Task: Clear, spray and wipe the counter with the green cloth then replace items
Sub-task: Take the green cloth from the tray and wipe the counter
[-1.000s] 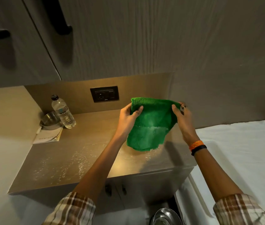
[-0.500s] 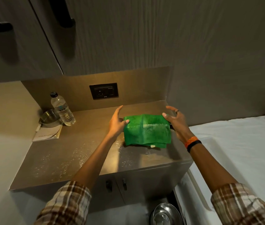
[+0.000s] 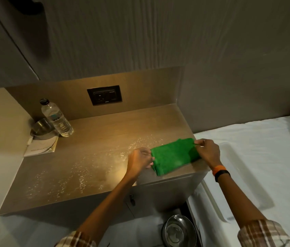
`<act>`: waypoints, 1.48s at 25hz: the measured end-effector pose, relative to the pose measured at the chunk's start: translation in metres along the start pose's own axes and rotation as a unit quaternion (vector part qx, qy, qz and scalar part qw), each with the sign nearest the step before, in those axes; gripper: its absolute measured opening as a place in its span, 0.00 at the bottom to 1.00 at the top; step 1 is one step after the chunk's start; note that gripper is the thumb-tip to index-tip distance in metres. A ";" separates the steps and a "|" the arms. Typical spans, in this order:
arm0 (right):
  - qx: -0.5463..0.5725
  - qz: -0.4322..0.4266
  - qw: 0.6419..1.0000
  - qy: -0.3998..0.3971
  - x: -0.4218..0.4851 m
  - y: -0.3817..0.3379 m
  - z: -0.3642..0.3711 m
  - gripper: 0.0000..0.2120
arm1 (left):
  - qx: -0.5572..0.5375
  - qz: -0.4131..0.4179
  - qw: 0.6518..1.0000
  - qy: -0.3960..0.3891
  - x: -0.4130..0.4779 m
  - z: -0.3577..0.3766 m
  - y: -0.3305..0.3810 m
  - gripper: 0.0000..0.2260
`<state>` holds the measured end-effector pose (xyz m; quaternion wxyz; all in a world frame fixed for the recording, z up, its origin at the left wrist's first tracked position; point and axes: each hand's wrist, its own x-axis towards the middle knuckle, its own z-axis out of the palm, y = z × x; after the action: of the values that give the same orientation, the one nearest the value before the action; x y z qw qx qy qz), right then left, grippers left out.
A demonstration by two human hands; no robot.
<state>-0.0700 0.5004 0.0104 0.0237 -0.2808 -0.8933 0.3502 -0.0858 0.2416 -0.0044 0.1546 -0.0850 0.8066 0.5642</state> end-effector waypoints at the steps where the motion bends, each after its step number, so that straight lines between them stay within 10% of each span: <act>1: -0.037 0.000 0.999 0.025 -0.008 0.005 0.009 0.13 | 0.023 0.006 1.000 0.015 0.002 0.000 -0.008 0.12; 7: -0.102 0.088 0.990 -0.051 -0.034 -0.051 0.100 0.44 | 0.219 0.134 0.956 0.144 0.063 -0.054 -0.018 0.12; 11: -0.160 0.106 0.981 0.008 -0.017 -0.067 0.144 0.46 | 0.399 0.135 0.890 0.177 0.108 -0.104 -0.050 0.20; 19: -0.264 -0.124 0.955 -0.056 0.108 -0.143 0.184 0.39 | 0.513 0.097 0.843 0.131 0.160 -0.132 -0.096 0.31; 25: -0.352 -0.447 0.805 -0.167 0.117 -0.127 0.173 0.34 | 0.510 0.109 0.842 0.138 0.157 -0.133 -0.096 0.31; 37: -0.269 -0.070 0.960 0.030 -0.002 0.004 0.106 0.37 | 0.501 0.099 0.852 0.118 0.151 -0.132 -0.087 0.30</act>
<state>-0.0916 0.4368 -0.0714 -0.0018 -0.2238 -0.9708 0.0863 -0.2201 0.0930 -0.0915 0.0233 0.0186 0.9962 0.0822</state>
